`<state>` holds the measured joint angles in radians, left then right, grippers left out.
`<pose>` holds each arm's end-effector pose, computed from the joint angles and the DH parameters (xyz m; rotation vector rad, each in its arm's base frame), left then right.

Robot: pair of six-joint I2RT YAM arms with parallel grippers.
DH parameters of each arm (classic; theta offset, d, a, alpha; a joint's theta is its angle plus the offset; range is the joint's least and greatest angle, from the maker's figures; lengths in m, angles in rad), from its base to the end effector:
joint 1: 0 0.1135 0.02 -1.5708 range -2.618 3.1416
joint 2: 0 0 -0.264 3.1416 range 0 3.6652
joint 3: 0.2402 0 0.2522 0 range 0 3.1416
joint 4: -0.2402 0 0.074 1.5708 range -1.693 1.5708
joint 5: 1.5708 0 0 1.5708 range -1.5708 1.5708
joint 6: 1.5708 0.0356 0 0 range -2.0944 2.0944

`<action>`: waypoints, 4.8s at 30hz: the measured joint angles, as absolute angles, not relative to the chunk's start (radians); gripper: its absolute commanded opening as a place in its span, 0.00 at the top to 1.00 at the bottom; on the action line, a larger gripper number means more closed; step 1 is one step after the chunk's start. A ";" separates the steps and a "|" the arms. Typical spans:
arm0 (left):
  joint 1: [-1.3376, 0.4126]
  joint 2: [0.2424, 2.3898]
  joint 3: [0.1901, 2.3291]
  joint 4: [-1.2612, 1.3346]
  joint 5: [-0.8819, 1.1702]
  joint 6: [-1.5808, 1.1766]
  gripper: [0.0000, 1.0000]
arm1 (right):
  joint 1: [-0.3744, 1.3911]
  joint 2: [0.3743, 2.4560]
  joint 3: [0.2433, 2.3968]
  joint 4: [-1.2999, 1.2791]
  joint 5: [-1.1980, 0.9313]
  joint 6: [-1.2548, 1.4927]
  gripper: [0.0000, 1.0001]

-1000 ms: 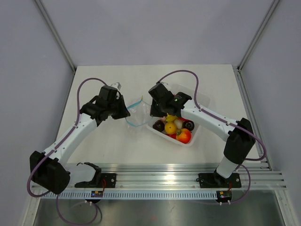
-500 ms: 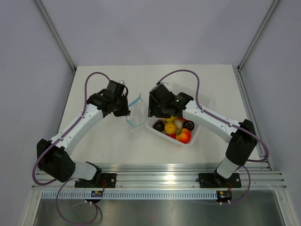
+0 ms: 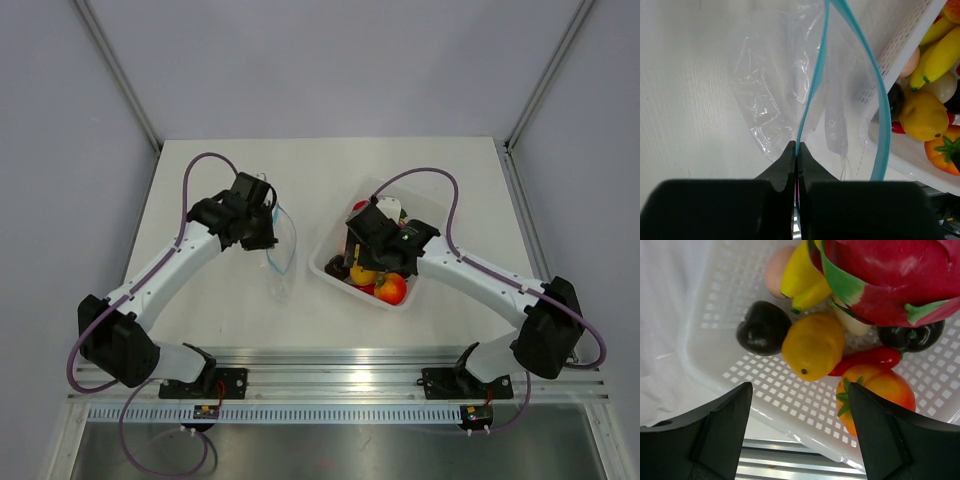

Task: Place the food in the zip-top bag and seal the zipper
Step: Pick up the fake fruit from the bin, then place the fake fruit in the zipper food storage bag.

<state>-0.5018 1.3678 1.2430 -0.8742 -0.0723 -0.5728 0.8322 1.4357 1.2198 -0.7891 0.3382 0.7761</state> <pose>0.2437 -0.1308 0.3090 -0.1198 2.5946 -0.3101 0.2068 0.2096 0.2904 0.0540 2.5060 0.2276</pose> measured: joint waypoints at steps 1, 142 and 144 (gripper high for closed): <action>-0.505 1.368 1.243 -0.874 -0.072 -0.572 1.00 | 0.830 1.443 1.203 -0.787 0.337 0.778 0.14; -0.421 1.397 1.176 -0.568 0.615 -0.508 1.00 | 0.853 1.516 1.469 -0.662 0.122 0.740 0.22; -0.413 1.398 1.176 -0.558 0.628 -0.513 1.00 | 0.852 1.516 1.469 -0.664 0.122 0.739 0.22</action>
<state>-0.4129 1.3983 1.1755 -0.5583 0.6285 -0.5133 0.8524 1.5162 1.4689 -0.6636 0.1219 0.7391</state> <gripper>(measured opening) 0.005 0.781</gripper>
